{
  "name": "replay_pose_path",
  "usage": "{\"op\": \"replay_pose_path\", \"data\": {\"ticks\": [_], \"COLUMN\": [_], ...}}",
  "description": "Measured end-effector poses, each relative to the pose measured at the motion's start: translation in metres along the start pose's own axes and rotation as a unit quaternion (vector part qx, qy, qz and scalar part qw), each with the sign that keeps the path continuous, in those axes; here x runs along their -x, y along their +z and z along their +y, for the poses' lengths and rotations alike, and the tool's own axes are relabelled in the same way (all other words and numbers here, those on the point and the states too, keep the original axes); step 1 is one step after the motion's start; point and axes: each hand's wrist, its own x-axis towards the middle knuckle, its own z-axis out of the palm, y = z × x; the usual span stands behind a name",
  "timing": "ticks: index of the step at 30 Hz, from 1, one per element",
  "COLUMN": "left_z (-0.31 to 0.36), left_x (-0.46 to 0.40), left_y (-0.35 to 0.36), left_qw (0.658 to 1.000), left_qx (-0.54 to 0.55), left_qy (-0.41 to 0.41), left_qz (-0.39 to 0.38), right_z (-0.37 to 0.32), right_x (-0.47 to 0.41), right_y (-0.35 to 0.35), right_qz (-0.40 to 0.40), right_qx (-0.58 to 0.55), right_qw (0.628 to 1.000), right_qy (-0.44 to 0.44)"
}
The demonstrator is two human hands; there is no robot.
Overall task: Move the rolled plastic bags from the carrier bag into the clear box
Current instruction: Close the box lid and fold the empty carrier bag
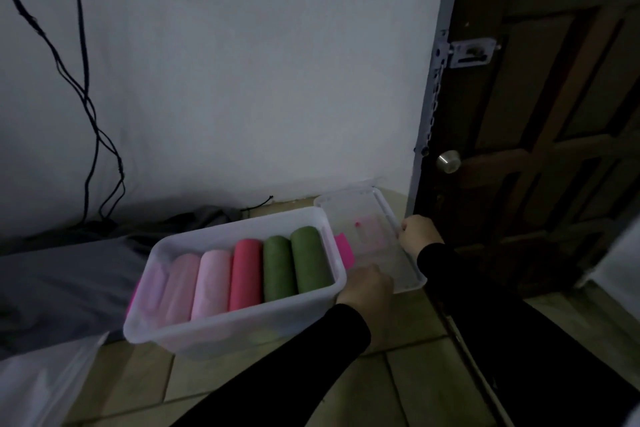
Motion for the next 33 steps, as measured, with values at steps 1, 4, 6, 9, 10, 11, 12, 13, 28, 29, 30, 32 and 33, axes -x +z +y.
{"op": "replay_pose_path", "data": {"ticks": [1, 4, 6, 9, 10, 11, 12, 13, 28, 29, 30, 32, 33], "left_z": [0.0, -0.001, 0.001, 0.01, 0.013, 0.016, 0.018, 0.019, -0.024, -0.034, -0.045, -0.068, -0.08], "left_x": [0.001, 0.009, 0.018, 0.038, 0.045, 0.053, 0.06, 0.067, 0.143, 0.147, 0.153, 0.161, 0.165], "left_y": [0.001, 0.002, 0.001, -0.003, -0.004, -0.007, -0.01, -0.013, -0.081, -0.081, -0.082, -0.08, -0.077], "left_qw": [1.0, 1.0, 0.999, 0.994, 0.992, 0.989, 0.984, 0.98, 0.739, 0.714, 0.692, 0.657, 0.638], "left_qx": [-0.003, 0.011, 0.049, 0.093, 0.106, 0.12, 0.134, 0.142, 0.421, 0.45, 0.474, 0.506, 0.516], "left_qy": [0.003, 0.007, 0.007, 0.026, 0.029, 0.03, 0.031, 0.031, -0.117, -0.141, -0.163, -0.21, -0.234], "left_qz": [0.001, 0.01, 0.02, 0.054, 0.069, 0.087, 0.11, 0.132, 0.513, 0.517, 0.519, 0.518, 0.522], "right_z": [0.002, 0.007, 0.009, 0.011, 0.011, 0.009, 0.007, 0.004, -0.056, -0.057, -0.061, -0.066, -0.07], "right_x": [0.003, 0.014, 0.023, 0.041, 0.048, 0.056, 0.065, 0.074, 0.139, 0.146, 0.157, 0.165, 0.17], "right_y": [0.0, -0.001, -0.004, -0.025, -0.035, -0.046, -0.058, -0.069, -0.041, -0.033, -0.029, -0.021, -0.022], "right_qz": [0.005, 0.026, 0.03, 0.007, -0.004, -0.015, -0.025, -0.04, 0.043, 0.058, 0.066, 0.087, 0.097], "right_qx": [-0.005, -0.037, -0.074, -0.199, -0.249, -0.294, -0.33, -0.355, -0.482, -0.439, -0.422, -0.44, -0.439], "right_qw": [1.0, 0.999, 0.996, 0.977, 0.965, 0.951, 0.938, 0.928, 0.875, 0.896, 0.904, 0.892, 0.89], "right_qy": [0.002, 0.018, 0.028, 0.073, 0.084, 0.093, 0.098, 0.106, 0.023, 0.025, 0.007, -0.055, -0.075]}}
